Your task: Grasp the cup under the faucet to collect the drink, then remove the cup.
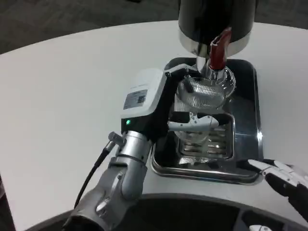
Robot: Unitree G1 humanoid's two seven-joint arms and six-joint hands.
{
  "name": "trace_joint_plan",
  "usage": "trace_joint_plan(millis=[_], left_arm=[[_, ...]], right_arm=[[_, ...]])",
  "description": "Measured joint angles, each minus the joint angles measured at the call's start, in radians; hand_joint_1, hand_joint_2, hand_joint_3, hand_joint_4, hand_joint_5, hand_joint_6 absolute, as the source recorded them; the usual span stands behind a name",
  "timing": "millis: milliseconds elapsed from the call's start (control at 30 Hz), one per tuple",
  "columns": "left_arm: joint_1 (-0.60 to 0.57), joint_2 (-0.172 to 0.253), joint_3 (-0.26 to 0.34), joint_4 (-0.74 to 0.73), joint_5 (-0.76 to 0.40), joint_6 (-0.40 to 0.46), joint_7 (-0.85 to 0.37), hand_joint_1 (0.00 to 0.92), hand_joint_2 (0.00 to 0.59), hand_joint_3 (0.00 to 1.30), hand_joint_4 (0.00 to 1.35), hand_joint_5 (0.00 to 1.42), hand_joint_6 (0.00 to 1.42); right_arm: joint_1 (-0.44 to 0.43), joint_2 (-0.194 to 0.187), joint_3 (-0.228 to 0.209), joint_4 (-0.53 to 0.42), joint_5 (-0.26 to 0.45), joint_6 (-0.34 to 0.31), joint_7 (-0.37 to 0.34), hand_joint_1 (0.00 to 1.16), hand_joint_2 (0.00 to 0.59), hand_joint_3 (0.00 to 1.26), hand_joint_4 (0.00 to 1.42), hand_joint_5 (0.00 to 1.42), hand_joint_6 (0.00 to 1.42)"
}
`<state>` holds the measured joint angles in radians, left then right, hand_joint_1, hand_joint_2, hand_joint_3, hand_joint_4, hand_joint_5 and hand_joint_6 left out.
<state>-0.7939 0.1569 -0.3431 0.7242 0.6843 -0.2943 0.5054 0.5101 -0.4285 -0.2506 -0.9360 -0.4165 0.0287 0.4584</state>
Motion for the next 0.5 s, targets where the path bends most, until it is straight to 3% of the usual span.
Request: trace_joint_plan(millis=[233,500], left_arm=[[-0.026,-0.016,-0.030,0.054,-0.001,-0.018,0.041,0.710,0.000,0.91,1.05,1.19,1.42],[-0.040,-0.028,-0.059,0.074,-0.001,-0.026,0.055,0.710,0.000,0.90,1.02,1.17,1.42]], right_arm=[[0.025,0.026,0.041,-0.050,-0.048,0.004,0.000,0.48,0.450,0.15,0.12,0.05,0.00],[0.035,0.037,0.046,-0.067,-0.058,0.008,0.000,0.48,0.450,0.15,0.12,0.05,0.00]])
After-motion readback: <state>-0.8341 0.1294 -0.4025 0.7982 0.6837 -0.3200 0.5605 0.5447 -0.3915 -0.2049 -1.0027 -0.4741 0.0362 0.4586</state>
